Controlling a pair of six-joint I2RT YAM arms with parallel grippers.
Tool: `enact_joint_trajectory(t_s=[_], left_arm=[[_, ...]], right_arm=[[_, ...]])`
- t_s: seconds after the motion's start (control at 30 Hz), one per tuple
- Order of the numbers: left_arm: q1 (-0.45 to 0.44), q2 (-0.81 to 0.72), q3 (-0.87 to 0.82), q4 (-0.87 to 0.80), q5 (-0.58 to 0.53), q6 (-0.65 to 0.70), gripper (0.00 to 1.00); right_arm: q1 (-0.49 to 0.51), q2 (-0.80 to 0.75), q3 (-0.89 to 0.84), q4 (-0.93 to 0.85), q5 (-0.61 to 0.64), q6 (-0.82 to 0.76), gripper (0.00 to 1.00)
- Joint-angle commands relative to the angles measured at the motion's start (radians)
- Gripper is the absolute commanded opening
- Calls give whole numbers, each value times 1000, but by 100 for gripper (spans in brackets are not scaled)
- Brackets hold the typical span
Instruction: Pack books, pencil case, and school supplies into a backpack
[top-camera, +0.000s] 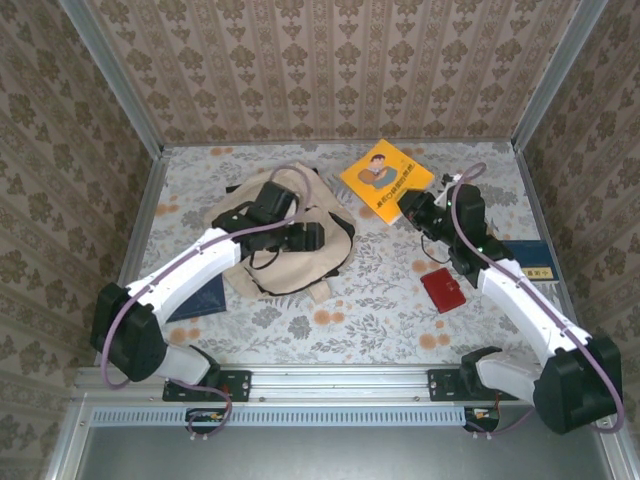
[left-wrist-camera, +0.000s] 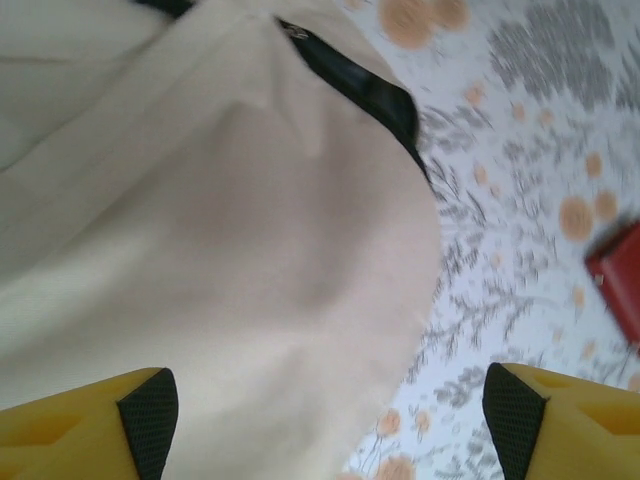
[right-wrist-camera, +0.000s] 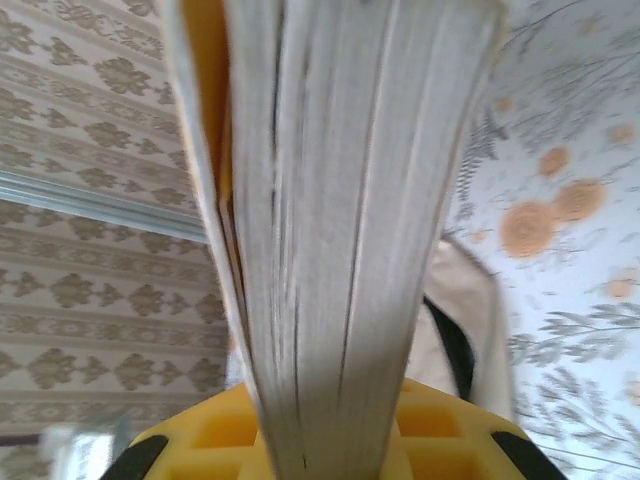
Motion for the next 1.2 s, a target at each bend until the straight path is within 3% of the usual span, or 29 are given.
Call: enact_joint_trajectory(t_s=[0.0,0.23,0.87,1.0,1.17], left_arm=[[-67,62,73,-185,-105,218,80],[-163,243,220,-305,-158,381,77],[-176,533,452,-454,-212,366,72],[-176,536,454,-440,-206,380,59],[-176,523,458,-421,-212,400,36]], right_arm=[[-22,-59,5,-86,39,-111,0],[-42,-69,-24,-89,21,-82,0],[-47,-64,-60,-81,-11,-11,0],[-47,-69,-60,-91,-8,-13,0],[-48,-72,-60,-94,-7,-10,0]])
